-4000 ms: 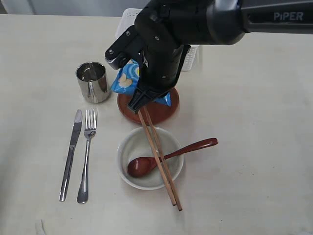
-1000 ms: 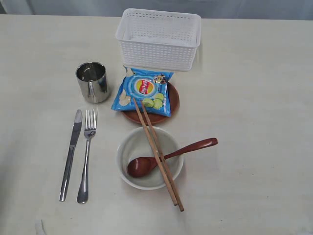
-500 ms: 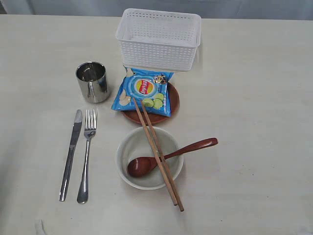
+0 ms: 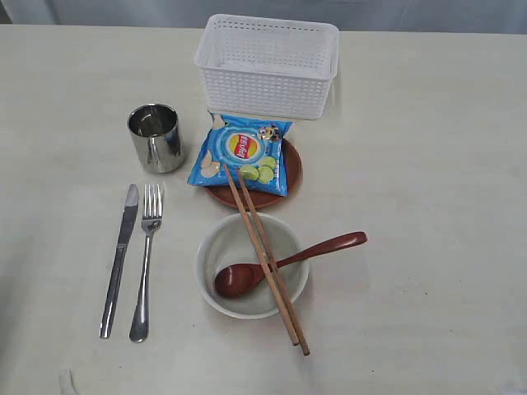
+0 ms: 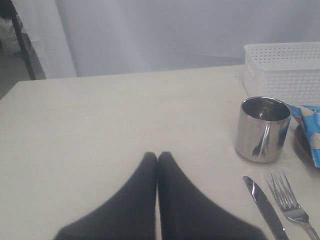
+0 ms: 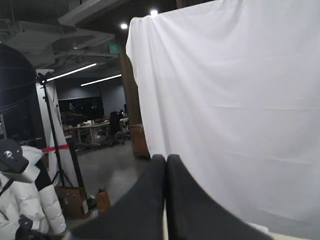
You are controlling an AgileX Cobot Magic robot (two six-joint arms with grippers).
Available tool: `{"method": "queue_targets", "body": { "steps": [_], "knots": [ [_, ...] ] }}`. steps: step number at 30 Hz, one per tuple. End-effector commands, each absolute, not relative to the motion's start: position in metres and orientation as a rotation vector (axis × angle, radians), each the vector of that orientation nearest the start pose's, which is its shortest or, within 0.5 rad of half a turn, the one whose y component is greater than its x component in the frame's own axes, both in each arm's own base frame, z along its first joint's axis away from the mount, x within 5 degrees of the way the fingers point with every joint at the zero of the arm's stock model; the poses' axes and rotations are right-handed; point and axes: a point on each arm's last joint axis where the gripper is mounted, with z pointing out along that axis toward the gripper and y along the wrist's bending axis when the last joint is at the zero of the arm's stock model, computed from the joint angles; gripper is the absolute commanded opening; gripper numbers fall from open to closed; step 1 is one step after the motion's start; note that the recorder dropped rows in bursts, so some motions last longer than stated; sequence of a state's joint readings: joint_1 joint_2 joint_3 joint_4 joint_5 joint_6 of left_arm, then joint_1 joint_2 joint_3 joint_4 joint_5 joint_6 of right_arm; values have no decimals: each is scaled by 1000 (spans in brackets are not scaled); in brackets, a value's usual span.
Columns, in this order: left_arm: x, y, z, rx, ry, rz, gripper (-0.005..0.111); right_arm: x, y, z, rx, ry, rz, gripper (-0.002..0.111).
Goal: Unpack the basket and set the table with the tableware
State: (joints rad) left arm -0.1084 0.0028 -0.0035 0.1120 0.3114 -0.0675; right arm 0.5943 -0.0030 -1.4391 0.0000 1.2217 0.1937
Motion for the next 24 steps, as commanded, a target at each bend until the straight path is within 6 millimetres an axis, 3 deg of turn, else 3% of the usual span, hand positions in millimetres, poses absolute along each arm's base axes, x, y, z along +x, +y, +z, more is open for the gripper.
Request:
{"method": "queue_targets", "body": {
  "steps": [1, 8, 11, 19, 24],
  "knots": [
    [54, -3, 186, 107, 1783, -35, 0, -171, -80, 435, -279, 1338, 707, 0],
    [54, -3, 186, 107, 1783, -35, 0, -178, -40, 432, -229, 1375, 666, 0],
    [54, -3, 186, 107, 1783, -35, 0, -170, -29, 428, -211, 1415, 652, 0],
    [54, -3, 186, 107, 1783, -35, 0, -148, -19, 417, -132, 1502, 546, 0],
    [54, -3, 186, 107, 1783, -35, 0, -147, -25, 444, -63, 1182, 517, 0]
  ]
}}
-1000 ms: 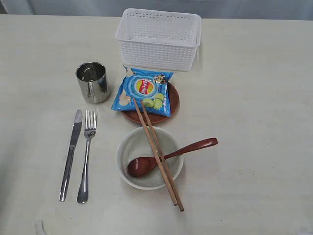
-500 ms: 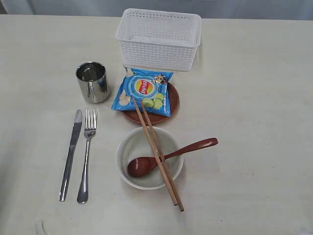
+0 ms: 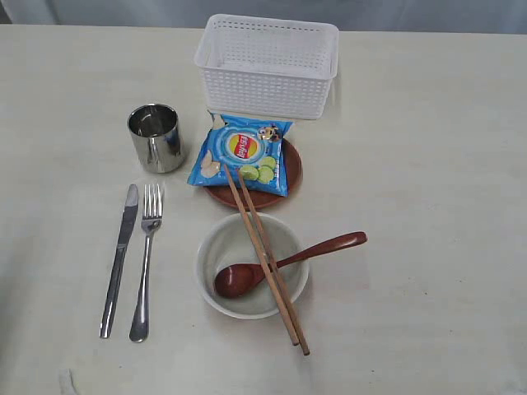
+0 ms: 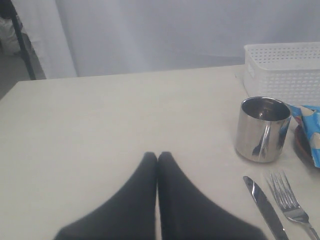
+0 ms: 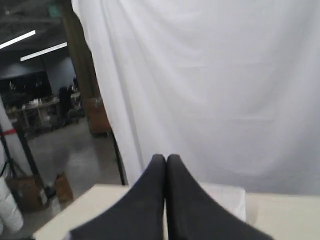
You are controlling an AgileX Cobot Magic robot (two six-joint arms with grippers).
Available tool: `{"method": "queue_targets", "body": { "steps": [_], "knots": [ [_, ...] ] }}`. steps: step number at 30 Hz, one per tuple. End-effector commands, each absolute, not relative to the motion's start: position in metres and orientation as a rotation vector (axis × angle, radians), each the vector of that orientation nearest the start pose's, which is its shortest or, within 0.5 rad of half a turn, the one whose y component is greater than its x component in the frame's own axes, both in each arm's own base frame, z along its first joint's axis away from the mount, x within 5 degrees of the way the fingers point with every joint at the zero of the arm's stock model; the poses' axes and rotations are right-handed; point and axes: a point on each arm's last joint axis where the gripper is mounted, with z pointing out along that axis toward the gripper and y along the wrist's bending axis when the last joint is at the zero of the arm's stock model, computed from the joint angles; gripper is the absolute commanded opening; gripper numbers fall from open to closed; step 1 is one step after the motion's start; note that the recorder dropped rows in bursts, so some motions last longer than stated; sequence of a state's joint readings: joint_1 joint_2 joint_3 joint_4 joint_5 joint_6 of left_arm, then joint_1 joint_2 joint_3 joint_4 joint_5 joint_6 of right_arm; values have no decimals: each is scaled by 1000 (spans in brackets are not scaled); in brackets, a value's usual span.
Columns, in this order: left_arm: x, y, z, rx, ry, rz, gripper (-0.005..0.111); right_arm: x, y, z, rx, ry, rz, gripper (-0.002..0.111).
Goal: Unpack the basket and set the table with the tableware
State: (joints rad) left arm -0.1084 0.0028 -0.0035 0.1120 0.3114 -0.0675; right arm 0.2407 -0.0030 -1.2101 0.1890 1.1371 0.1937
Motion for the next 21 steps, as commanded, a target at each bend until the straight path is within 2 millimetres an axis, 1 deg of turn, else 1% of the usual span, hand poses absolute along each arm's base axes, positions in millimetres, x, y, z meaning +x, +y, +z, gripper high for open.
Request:
{"method": "queue_targets", "body": {
  "steps": [1, 3, 7, 9, 11, 13, 15, 21],
  "knots": [
    [54, -3, 186, 107, 1783, -35, 0, -147, -27, 451, -51, 1089, 514, 0],
    [54, -3, 186, 107, 1783, -35, 0, -152, -31, 464, -31, 896, 515, 0],
    [54, -3, 186, 107, 1783, -35, 0, -160, -36, 479, -5, 603, 513, 0],
    [54, -3, 186, 107, 1783, -35, 0, -158, -37, 482, 5, 495, 514, 0],
    [54, -3, 186, 107, 1783, -35, 0, -152, -36, 480, 10, 444, 505, 0],
    [54, -3, 186, 107, 1783, -35, 0, -141, -34, 476, 11, 463, 501, 0],
    [54, -3, 186, 107, 1783, -35, 0, -126, -30, 468, 12, 518, 499, 0],
    [54, -3, 186, 107, 1783, -35, 0, -80, -19, 440, 15, 683, 491, 0]
  ]
}}
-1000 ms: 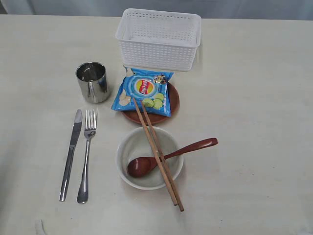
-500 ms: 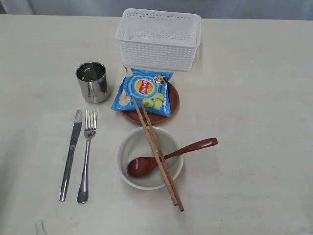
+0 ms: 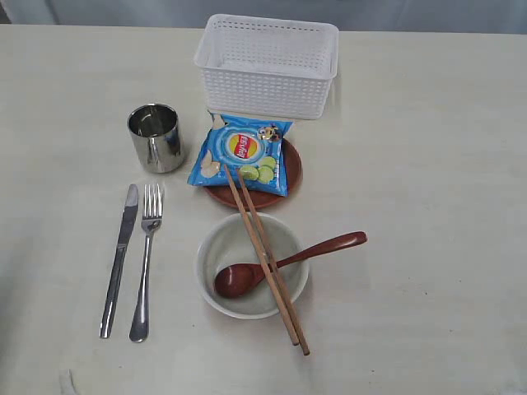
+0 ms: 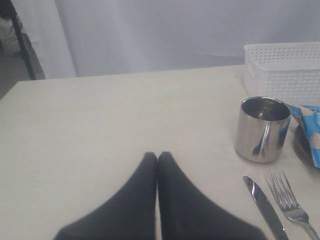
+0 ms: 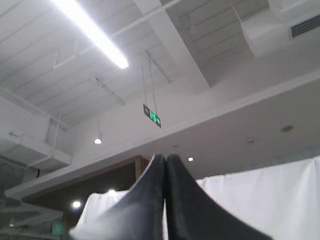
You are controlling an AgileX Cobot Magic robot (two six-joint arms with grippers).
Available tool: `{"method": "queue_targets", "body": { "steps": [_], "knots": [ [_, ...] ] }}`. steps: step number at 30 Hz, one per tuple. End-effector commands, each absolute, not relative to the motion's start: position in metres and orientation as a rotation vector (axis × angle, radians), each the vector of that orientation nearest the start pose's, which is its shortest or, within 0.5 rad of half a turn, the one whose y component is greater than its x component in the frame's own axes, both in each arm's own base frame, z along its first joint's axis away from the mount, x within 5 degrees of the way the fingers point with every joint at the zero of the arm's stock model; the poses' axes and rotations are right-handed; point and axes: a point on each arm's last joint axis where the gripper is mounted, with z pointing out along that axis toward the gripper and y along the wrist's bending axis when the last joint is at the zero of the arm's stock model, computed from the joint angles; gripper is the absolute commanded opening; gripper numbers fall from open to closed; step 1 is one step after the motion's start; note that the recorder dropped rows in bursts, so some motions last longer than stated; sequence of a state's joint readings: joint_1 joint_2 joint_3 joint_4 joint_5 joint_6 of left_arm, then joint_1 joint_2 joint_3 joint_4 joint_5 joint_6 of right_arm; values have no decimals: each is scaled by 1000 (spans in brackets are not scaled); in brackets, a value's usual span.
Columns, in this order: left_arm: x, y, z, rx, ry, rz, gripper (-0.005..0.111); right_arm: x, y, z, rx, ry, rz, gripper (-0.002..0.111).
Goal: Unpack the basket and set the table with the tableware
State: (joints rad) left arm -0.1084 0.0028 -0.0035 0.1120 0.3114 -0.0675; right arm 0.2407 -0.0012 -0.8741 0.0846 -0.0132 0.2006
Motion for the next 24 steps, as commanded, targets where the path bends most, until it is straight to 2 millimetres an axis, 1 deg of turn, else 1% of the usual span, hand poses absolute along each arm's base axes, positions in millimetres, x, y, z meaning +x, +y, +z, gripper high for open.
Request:
{"method": "queue_targets", "body": {
  "steps": [1, 5, 11, 19, 24],
  "knots": [
    [54, -3, 186, 107, 1783, -35, 0, -74, -18, 435, 16, 704, 489, 0],
    [54, -3, 186, 107, 1783, -35, 0, -48, -12, 413, 18, 808, 483, 0],
    [54, -3, 186, 107, 1783, -35, 0, -18, -4, 380, 4, 937, 441, 0],
    [54, -3, 186, 107, 1783, -35, 0, 10, 2, 340, 2, 1080, 425, 0],
    [54, -3, 186, 107, 1783, -35, 0, 20, 6, 321, -36, 1144, 430, 0]
  ]
}}
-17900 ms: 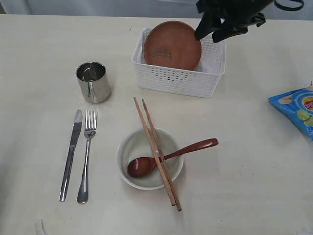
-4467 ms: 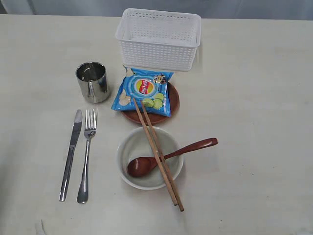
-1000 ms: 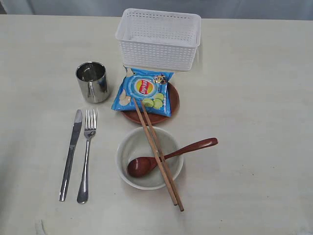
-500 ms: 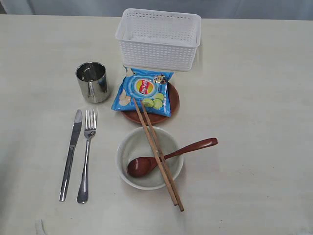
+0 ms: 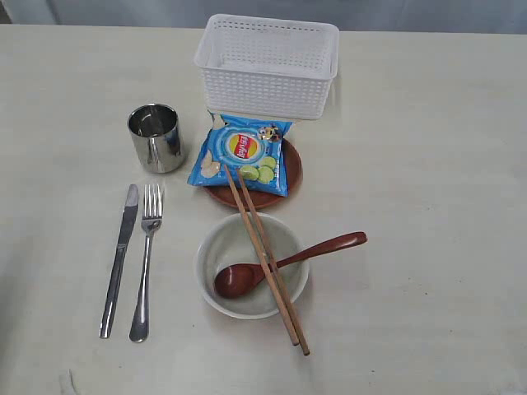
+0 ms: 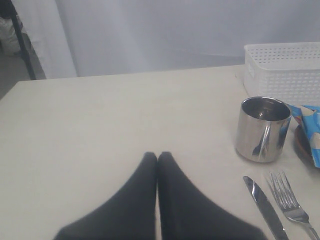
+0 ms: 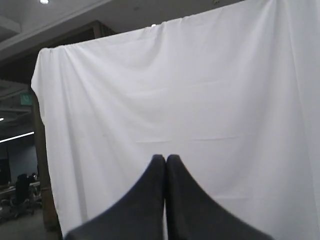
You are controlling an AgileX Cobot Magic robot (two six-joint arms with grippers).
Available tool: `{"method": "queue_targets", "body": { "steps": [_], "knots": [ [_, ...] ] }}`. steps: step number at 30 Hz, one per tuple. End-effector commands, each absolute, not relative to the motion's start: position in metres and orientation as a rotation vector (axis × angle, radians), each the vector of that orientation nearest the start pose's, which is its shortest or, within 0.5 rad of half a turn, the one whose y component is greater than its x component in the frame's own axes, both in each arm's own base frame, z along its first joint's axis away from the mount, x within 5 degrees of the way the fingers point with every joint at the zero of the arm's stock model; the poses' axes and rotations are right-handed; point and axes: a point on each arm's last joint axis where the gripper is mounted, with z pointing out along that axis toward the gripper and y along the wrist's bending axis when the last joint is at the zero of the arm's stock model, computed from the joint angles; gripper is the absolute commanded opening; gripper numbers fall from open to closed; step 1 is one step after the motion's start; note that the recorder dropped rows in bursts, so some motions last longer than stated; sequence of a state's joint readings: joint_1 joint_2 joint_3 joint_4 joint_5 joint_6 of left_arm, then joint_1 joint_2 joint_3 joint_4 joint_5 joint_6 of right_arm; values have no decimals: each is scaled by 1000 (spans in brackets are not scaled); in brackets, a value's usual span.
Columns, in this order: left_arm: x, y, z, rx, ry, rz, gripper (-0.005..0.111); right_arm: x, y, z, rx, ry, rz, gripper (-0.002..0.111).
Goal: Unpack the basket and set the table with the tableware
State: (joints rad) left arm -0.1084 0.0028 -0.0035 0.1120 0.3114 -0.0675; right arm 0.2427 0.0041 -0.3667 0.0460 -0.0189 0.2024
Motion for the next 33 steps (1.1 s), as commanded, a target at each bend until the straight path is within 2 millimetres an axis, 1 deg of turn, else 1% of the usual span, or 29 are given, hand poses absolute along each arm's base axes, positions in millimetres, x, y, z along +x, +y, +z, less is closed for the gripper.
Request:
{"method": "queue_targets", "body": {
  "steps": [1, 7, 10, 14, 16, 17, 18, 19, 21, 27, 33],
  "knots": [
    [54, -3, 186, 107, 1783, -35, 0, 22, 6, 318, -52, 1153, 430, 0],
    [54, -3, 186, 107, 1783, -35, 0, 35, 11, 286, -82, 1261, 438, 0],
    [54, -3, 186, 107, 1783, -35, 0, 38, 12, 278, -144, 1278, 355, 0],
    [54, -3, 186, 107, 1783, -35, 0, 41, 13, 270, -195, 1295, 289, 0],
    [54, -3, 186, 107, 1783, -35, 0, 45, 15, 254, -242, 1322, 234, 0],
    [54, -3, 186, 107, 1783, -35, 0, 48, 16, 241, -278, 1352, 195, 0],
    [54, -3, 186, 107, 1783, -35, 0, 50, 16, 234, -288, 1372, 178, 0],
    [54, -3, 186, 107, 1783, -35, 0, 52, 16, 222, -275, 1408, 162, 0],
    [54, -3, 186, 107, 1783, -35, 0, 54, 14, 216, -244, 1432, 130, 0],
    [54, -3, 186, 107, 1783, -35, 0, 55, 9, 213, -209, 1469, 34, 0],
    [54, -3, 186, 107, 1783, -35, 0, 56, 5, 202, -180, 1601, -23, 0]
  ]
}}
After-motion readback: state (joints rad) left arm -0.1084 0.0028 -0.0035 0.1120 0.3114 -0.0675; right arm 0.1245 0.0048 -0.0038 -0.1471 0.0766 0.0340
